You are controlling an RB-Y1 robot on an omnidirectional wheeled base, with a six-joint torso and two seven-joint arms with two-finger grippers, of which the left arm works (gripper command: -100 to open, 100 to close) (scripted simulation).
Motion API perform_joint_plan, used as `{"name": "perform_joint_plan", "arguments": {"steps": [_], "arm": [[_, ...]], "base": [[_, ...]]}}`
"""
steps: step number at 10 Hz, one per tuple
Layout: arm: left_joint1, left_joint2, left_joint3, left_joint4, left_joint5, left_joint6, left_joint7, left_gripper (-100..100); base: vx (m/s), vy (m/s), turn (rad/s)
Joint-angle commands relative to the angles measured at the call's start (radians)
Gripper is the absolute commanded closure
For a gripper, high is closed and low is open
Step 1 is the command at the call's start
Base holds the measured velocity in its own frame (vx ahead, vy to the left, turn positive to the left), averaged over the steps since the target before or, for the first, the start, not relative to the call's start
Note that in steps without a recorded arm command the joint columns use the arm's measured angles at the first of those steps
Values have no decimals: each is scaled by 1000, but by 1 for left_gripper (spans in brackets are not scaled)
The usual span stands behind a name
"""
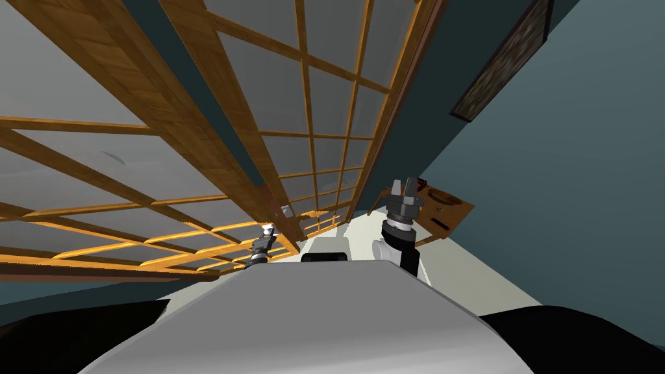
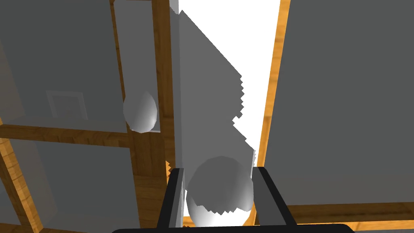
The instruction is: Pull the door open
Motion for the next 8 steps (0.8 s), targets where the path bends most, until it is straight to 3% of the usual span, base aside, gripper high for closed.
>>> {"name": "perform_joint_plan", "arguments": {"steps": [1,8], "arm": [[5,2,0,9,4,-1,31,100],[19,14,-19,16,24,-1,221,100]], "base": [[-75,-3,6],[-63,-6,8]]}}
